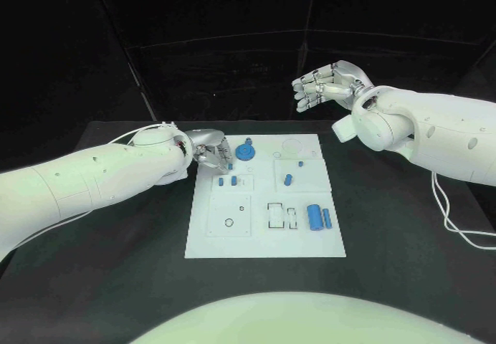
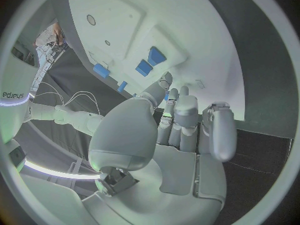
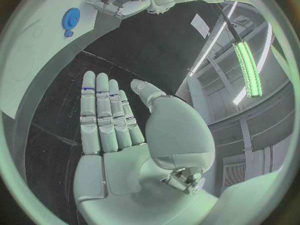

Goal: Assemble the parts on the task board

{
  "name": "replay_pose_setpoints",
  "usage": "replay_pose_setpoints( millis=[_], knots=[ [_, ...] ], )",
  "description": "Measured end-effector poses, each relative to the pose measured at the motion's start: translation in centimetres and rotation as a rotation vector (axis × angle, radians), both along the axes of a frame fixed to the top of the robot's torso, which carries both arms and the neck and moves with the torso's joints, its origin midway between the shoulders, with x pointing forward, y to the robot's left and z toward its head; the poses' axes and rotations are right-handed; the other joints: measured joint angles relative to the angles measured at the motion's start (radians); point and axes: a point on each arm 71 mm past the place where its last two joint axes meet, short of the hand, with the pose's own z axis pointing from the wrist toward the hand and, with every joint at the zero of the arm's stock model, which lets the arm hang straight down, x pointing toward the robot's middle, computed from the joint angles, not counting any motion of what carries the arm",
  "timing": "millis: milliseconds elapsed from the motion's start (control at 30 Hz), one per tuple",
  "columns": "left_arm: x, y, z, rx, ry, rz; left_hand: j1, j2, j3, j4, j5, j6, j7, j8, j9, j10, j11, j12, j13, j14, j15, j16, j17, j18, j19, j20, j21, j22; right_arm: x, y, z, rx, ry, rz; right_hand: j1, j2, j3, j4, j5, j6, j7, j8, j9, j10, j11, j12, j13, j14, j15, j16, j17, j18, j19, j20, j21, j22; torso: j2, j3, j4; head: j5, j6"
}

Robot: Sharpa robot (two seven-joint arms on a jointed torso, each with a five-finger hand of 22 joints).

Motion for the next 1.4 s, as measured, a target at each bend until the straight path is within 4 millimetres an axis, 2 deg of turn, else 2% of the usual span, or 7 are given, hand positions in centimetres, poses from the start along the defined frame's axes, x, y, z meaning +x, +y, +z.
replay_pose_setpoints(
  millis=[333,567,667,833,1067,1300,1400],
  knots=[
    [0.0,1.2,0.1,-0.006,-0.008,0.022,0.004,-0.004,0.000,0.000,0.000,-0.007,0.007,-0.006,-0.008,-0.019,0.005,-0.012,-0.006,0.000,0.007,0.000,-0.007,0.000,-0.001,0.006,-0.008,0.000,0.2,-0.4,-0.1,-0.009,-0.003,-0.009,0.014,0.006,0.003,-0.003,0.000,0.015,-0.005,0.013,0.003,0.000,0.000,0.000,-0.001,0.000,0.000,-0.004,0.001,0.000,0.004,0.003,-0.005,0.000,-0.001,-0.0003,0.0004,0.005,0.006],
    [0.9,3.2,1.8,-0.093,-0.048,0.088,0.021,0.013,0.019,-0.004,0.000,-0.008,0.008,-0.006,-0.011,0.028,-0.004,0.016,0.004,-0.005,0.007,-0.018,-0.029,0.000,-0.001,0.006,-0.048,-0.001,0.4,-1.0,-0.2,-0.057,-0.009,-0.027,0.087,0.010,0.038,-0.054,-0.065,0.045,-0.023,0.011,0.001,-0.059,-0.007,-0.028,-0.019,0.043,-0.017,0.022,0.019,0.000,0.055,-0.025,0.011,0.015,-0.001,-0.0005,-0.0002,0.006,0.015],
    [1.2,4.8,2.7,-0.197,-0.052,0.146,0.021,0.013,0.031,-0.003,0.000,0.005,0.003,-0.006,-0.015,0.033,-0.007,0.020,0.005,-0.044,0.007,-0.060,-0.078,0.017,-0.006,0.011,-0.108,-0.054,0.3,-1.0,-0.4,-0.116,-0.016,-0.022,0.117,0.007,0.034,-0.085,-0.082,0.078,-0.026,0.011,0.002,-0.086,-0.011,-0.029,-0.028,0.120,-0.038,0.089,0.056,0.000,0.128,-0.051,0.071,0.045,-0.001,-0.0002,-0.0018,-0.002,0.025],
    [0.8,7.1,3.8,-0.441,-0.007,0.224,0.027,0.018,0.061,0.000,0.000,0.014,0.012,-0.006,-0.023,0.039,-0.002,0.027,0.005,-0.161,0.015,-0.210,-0.243,0.054,-0.102,0.021,-0.299,-0.238,0.0,-0.6,-0.8,-0.306,-0.057,0.013,0.126,0.016,0.035,-0.110,-0.082,0.115,-0.040,0.011,0.002,-0.071,-0.026,0.013,-0.030,0.181,-0.066,0.205,0.134,0.000,0.212,-0.082,0.168,0.099,-0.001,0.0000,-0.0022,-0.023,0.036],
    [-1.0,6.8,4.9,-0.813,0.126,0.249,0.027,0.018,0.084,0.007,0.000,0.019,0.018,-0.010,-0.034,0.029,0.007,0.031,-0.001,-0.270,0.027,-0.274,-0.288,0.116,-0.266,0.033,-0.608,-0.518,-0.9,0.4,-2.1,-0.625,-0.138,0.066,0.112,0.005,0.074,-0.120,-0.084,0.146,-0.047,-0.019,-0.001,-0.062,-0.034,0.053,-0.036,0.182,-0.075,0.496,0.365,0.000,0.256,-0.102,0.315,0.193,0.000,-0.0008,-0.0018,-0.039,0.049],
    [-2.6,5.8,5.4,-1.098,0.254,0.257,0.008,0.011,0.083,0.014,0.000,0.019,0.025,-0.010,-0.038,0.022,0.015,0.031,-0.004,-0.318,0.039,-0.290,-0.304,0.117,-0.312,0.041,-0.686,-0.578,-1.8,1.3,-3.2,-0.832,-0.216,0.111,0.085,-0.012,0.074,-0.120,-0.144,0.146,-0.047,-0.041,-0.001,-0.099,-0.034,0.054,-0.045,0.182,-0.075,0.633,0.491,0.000,0.252,-0.098,0.408,0.283,0.001,-0.0011,-0.0012,-0.050,0.057],
    [-2.9,5.5,5.5,-1.168,0.286,0.259,0.001,0.009,0.078,0.019,0.000,0.019,0.025,-0.010,-0.039,0.019,0.018,0.031,-0.004,-0.325,0.039,-0.290,-0.307,0.117,-0.315,0.045,-0.693,-0.585,-2.2,1.8,-3.6,-0.890,-0.243,0.132,0.080,-0.017,0.079,-0.115,-0.144,0.128,-0.042,-0.058,-0.002,-0.106,-0.034,0.054,-0.047,0.182,-0.075,0.685,0.535,-0.024,0.252,-0.098,0.497,0.382,0.001,-0.0012,-0.0007,-0.048,0.060]
  ],
)
